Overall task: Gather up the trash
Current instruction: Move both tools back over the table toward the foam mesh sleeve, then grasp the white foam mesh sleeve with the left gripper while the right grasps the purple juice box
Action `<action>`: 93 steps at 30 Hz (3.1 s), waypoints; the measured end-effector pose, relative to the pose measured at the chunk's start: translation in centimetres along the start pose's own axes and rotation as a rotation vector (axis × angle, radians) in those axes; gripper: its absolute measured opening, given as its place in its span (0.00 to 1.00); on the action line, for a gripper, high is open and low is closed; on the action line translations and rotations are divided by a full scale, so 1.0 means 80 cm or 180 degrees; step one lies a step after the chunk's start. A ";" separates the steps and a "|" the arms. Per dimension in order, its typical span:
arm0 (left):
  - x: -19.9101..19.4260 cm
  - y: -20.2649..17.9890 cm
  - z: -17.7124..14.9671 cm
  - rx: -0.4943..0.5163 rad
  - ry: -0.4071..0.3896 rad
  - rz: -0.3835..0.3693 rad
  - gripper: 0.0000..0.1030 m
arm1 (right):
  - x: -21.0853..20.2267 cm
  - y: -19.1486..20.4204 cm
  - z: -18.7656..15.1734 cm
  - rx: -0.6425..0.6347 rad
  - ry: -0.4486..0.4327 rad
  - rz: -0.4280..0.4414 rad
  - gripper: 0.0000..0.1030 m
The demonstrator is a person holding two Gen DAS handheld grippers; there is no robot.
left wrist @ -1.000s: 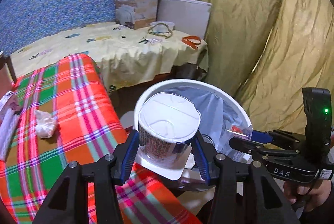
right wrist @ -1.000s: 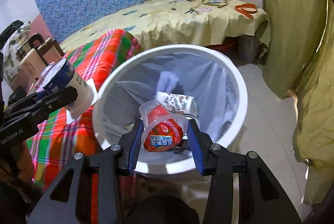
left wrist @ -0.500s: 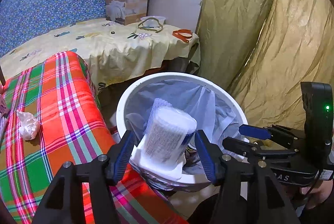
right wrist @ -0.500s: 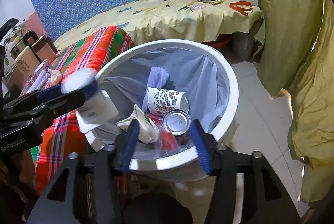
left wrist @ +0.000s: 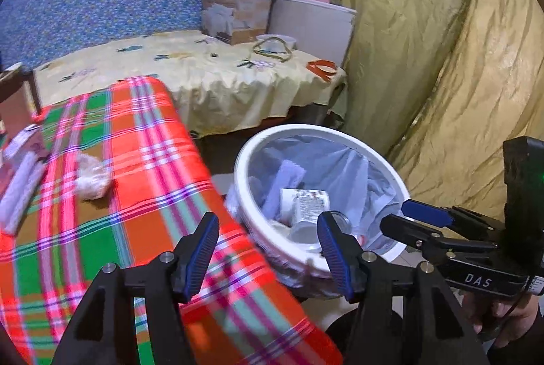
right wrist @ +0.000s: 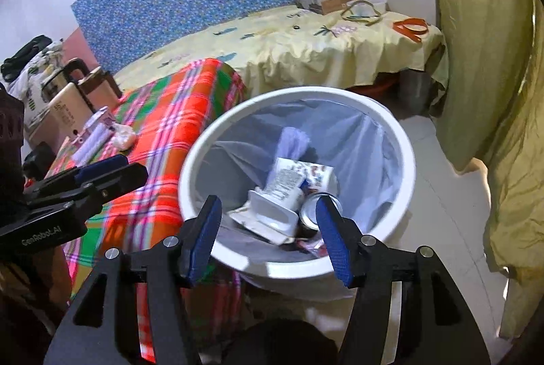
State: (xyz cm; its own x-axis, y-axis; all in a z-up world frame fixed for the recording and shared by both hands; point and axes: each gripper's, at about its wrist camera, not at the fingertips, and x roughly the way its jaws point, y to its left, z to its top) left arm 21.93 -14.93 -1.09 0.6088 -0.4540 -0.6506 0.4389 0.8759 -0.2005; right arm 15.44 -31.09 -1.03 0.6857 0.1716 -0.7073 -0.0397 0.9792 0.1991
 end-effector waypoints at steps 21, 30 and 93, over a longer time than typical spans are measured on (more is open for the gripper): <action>-0.093 0.076 -0.047 -0.0436 -0.0174 0.0664 0.58 | 0.005 0.100 -0.007 -0.0376 0.0022 0.0451 0.58; -0.113 0.102 -0.064 -0.0597 -0.0213 0.0827 0.58 | 0.013 0.130 -0.013 -0.0452 0.0117 0.0587 0.58; -0.081 0.331 -0.048 -0.1270 -0.0206 0.0980 0.21 | 0.094 0.253 0.058 -0.0831 0.0179 0.0849 0.57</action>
State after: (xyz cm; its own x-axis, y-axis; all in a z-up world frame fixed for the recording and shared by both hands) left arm 27.09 11.85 -5.03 0.7156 -0.1632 -0.6792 -0.0463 0.9591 -0.2792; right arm 23.15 -10.48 0.86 0.5855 0.4229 -0.6916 -0.4005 0.8927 0.2067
